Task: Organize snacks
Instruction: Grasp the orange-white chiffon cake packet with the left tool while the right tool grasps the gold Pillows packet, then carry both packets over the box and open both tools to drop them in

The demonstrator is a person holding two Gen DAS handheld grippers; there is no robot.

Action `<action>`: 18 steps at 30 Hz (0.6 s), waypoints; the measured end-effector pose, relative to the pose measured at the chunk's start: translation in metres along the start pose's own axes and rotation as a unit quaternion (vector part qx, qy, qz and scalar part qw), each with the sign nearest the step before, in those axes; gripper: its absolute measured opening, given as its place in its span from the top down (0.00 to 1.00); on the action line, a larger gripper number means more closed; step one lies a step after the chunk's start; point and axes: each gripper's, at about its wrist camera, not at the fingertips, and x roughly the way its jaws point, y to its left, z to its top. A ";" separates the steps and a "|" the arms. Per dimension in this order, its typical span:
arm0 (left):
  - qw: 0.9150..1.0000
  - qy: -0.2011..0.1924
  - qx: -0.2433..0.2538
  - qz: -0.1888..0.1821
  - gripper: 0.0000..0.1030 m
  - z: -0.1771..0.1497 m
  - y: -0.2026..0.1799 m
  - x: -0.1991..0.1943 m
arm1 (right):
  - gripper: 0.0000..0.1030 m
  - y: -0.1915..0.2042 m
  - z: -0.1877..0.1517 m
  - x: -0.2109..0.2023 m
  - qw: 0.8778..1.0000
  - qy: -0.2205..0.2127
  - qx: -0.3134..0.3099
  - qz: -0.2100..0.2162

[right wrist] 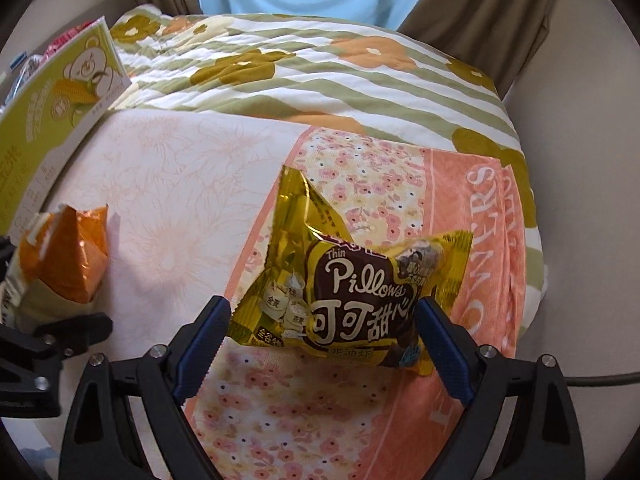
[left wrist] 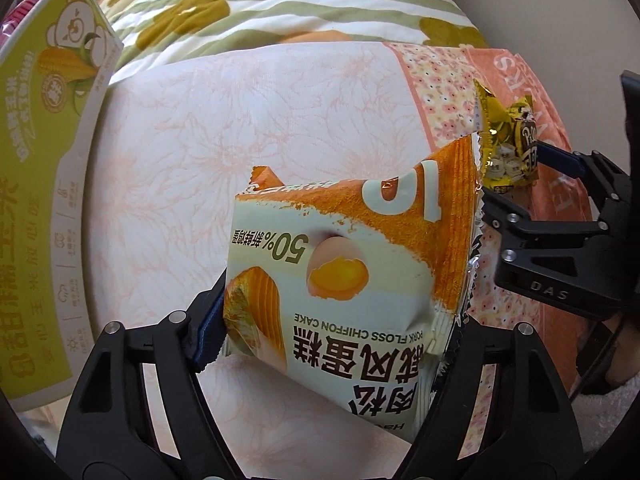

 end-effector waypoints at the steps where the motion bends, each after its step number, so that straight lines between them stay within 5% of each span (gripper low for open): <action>1: 1.000 0.000 0.000 -0.001 0.28 -0.002 0.000 -0.001 | 0.11 0.001 0.000 0.002 1.000 0.001 -0.003 -0.003; 13: 1.000 -0.002 -0.006 -0.008 0.28 0.000 0.009 -0.009 | 0.10 -0.006 0.012 -0.008 0.998 0.003 0.049 0.043; 18: 1.000 -0.002 -0.008 -0.012 0.28 0.001 0.013 -0.008 | 0.10 -0.006 0.021 -0.021 0.999 -0.011 0.049 0.010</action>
